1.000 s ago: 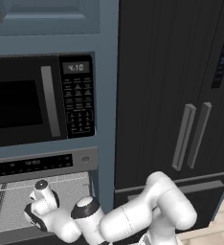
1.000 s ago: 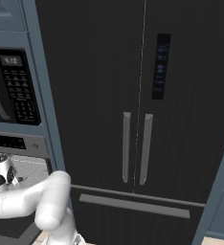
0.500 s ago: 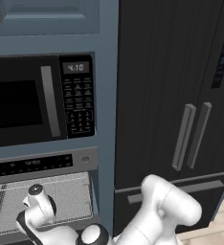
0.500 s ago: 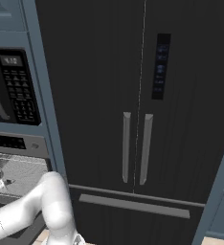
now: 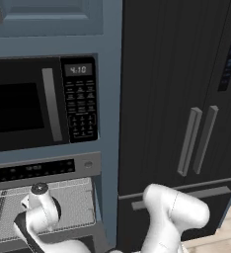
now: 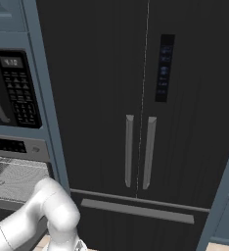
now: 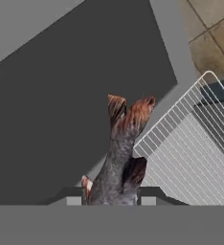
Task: Take the fish from the oven and place it on the plate on the counter.
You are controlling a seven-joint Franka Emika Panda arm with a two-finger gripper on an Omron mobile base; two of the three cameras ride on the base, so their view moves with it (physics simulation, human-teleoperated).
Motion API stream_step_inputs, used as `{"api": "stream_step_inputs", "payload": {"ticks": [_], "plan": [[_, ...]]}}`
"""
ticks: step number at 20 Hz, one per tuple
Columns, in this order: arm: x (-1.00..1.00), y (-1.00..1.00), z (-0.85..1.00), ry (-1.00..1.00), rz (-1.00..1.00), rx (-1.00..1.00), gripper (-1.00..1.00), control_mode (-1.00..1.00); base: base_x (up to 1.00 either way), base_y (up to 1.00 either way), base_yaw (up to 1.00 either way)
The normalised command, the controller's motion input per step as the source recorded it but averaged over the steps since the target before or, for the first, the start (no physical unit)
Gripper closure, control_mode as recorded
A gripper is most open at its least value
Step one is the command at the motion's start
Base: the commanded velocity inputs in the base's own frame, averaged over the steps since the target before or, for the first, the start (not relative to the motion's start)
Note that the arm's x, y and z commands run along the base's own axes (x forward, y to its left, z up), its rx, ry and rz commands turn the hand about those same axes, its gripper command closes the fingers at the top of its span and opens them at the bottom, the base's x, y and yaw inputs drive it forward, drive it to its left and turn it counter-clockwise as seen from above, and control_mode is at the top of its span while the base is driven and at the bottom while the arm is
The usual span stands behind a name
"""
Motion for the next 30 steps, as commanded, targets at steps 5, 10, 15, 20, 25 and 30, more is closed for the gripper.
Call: {"api": "stream_step_inputs", "payload": {"ticks": [5,10,15,20,25,30], "plan": [[-0.28,0.0,1.0,0.02,-0.21,0.1,1.0,-1.0,0.0,0.0,0.0],[-0.3,-0.02,1.0,0.0,-0.18,0.0,1.0,-1.0,0.0,0.0,0.0],[-0.15,-0.17,1.0,0.0,-0.13,0.0,1.0,-1.0,0.0,0.0,0.0],[-0.03,-0.3,0.89,0.07,-0.07,0.0,1.0,-1.0,0.0,0.0,0.0],[0.0,-0.32,0.39,0.07,-0.05,0.0,1.0,-1.0,0.0,0.0,0.0],[-0.05,-0.12,0.02,0.0,-0.01,0.0,1.0,1.0,-0.55,-0.17,-0.04]]}}
